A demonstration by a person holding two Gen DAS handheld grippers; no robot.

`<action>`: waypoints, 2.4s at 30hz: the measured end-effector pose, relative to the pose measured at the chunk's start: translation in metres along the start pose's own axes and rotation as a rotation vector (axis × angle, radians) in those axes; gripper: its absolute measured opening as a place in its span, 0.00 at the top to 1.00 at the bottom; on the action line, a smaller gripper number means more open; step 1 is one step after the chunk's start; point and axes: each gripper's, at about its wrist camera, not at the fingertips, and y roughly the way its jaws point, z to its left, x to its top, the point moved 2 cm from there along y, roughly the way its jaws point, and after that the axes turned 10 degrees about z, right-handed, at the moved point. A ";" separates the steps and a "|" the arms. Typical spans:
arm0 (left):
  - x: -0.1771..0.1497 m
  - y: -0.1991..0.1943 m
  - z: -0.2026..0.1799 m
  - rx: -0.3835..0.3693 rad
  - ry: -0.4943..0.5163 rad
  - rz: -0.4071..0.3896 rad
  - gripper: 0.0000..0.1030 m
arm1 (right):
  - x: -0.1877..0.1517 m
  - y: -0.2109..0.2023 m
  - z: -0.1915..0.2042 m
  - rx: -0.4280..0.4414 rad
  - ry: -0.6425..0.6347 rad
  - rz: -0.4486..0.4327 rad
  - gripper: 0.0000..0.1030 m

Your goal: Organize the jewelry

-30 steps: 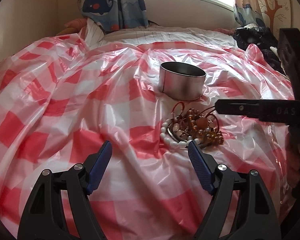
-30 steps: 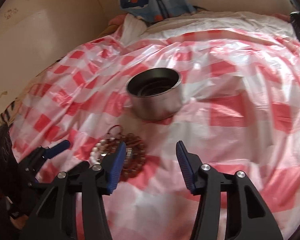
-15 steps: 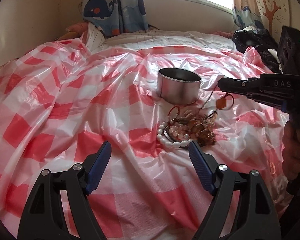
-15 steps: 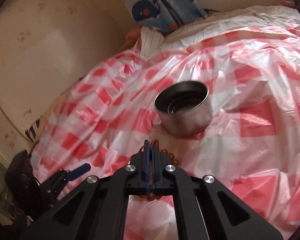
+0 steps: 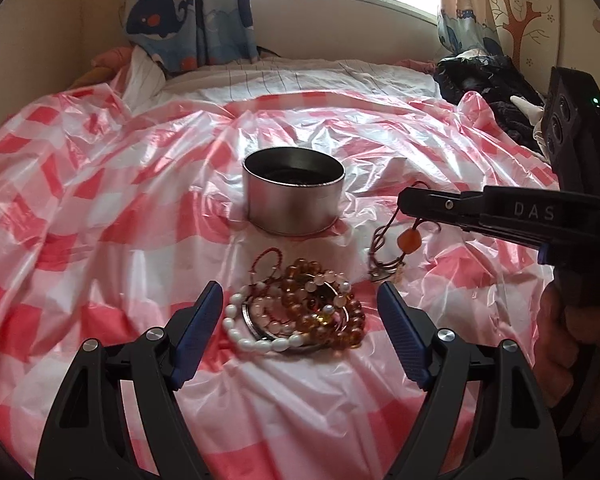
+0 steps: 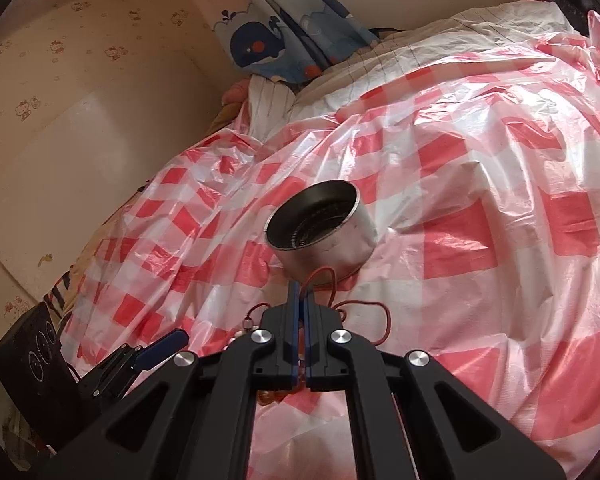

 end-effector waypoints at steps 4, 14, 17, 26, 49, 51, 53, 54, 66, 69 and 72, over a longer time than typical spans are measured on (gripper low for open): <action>0.002 0.012 0.005 -0.050 -0.048 0.031 0.27 | 0.000 0.001 -0.007 -0.042 0.015 0.006 0.98; 0.003 0.019 0.009 -0.144 -0.088 0.034 0.53 | -0.001 0.006 -0.011 -0.055 0.031 0.024 0.97; 0.003 0.023 0.006 -0.137 -0.077 0.059 0.53 | -0.001 0.007 -0.015 -0.060 0.045 0.032 0.97; 0.001 0.039 0.011 -0.232 -0.172 0.122 0.64 | -0.001 0.011 -0.017 -0.063 0.059 0.039 0.97; -0.012 0.006 0.023 -0.151 -0.129 0.070 0.90 | -0.005 0.018 -0.020 -0.055 0.082 0.080 0.97; -0.015 0.010 0.025 -0.119 -0.120 0.079 0.90 | -0.006 0.018 -0.017 -0.076 0.064 0.088 0.94; -0.019 0.013 0.026 -0.092 -0.106 0.078 0.90 | -0.008 0.017 -0.012 -0.124 0.027 0.094 0.71; -0.020 0.014 0.026 -0.082 -0.103 0.077 0.90 | -0.009 0.016 -0.010 -0.159 0.009 0.093 0.52; -0.026 0.016 0.026 -0.069 -0.081 0.045 0.90 | -0.015 0.001 -0.010 -0.396 -0.086 0.076 0.39; -0.027 0.015 0.027 -0.075 -0.082 0.042 0.90 | -0.010 0.026 -0.007 -0.467 -0.146 0.141 0.27; -0.027 0.014 0.027 -0.086 -0.083 0.041 0.90 | -0.017 0.054 -0.004 -0.543 -0.220 0.223 0.27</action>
